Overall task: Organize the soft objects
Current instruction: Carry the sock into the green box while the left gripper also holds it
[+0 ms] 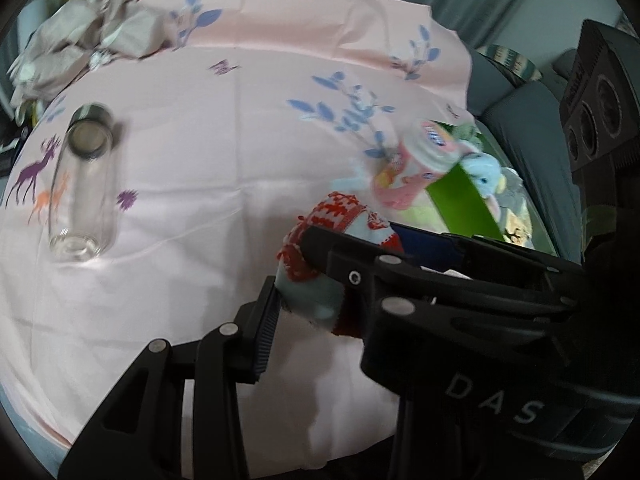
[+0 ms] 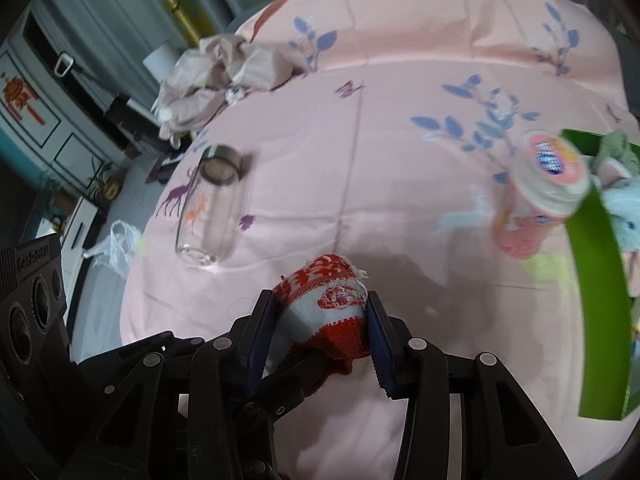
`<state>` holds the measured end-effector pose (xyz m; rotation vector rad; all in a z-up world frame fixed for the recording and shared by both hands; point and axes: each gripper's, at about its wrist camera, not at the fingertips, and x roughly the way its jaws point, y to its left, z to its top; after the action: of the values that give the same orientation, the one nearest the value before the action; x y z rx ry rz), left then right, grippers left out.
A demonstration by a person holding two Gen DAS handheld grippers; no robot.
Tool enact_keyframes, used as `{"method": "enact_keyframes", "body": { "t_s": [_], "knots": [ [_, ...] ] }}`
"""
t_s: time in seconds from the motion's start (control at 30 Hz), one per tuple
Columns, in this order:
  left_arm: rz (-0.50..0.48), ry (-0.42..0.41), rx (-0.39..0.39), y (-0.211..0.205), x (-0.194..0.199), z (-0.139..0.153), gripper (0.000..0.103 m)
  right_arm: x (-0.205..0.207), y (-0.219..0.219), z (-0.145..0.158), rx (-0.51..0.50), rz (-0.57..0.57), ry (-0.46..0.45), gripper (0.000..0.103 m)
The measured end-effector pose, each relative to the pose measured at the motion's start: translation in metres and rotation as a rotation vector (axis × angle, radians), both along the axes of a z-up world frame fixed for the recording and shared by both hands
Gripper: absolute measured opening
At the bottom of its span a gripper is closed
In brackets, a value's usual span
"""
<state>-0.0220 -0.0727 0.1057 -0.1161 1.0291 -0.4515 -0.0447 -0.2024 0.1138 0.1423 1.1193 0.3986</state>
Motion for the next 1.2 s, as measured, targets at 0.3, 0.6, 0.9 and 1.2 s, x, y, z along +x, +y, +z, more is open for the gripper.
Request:
{"method": "enact_keyframes", "body": {
  "t_s": [0.3, 0.6, 0.9, 1.2],
  "knots": [
    [-0.146, -0.068, 0.014, -0.064, 0.002, 0.027, 0.037, -0.01, -0.06, 0.031, -0.01, -0.158, -0.091, 0.047],
    [-0.305, -0.146, 0.027, -0.137, 0.01, 0.048, 0.037, -0.009, -0.132, 0.055, -0.002, -0.334, -0.166, 0.047],
    [-0.417, -0.178, 0.004, -0.203, 0.02, 0.049, 0.037, -0.012, -0.202, 0.059, 0.036, -0.522, -0.212, 0.047],
    [-0.491, -0.153, -0.009, -0.255, 0.039, 0.036, 0.037, -0.004, -0.259, 0.048, 0.117, -0.687, -0.213, 0.047]
  ]
}}
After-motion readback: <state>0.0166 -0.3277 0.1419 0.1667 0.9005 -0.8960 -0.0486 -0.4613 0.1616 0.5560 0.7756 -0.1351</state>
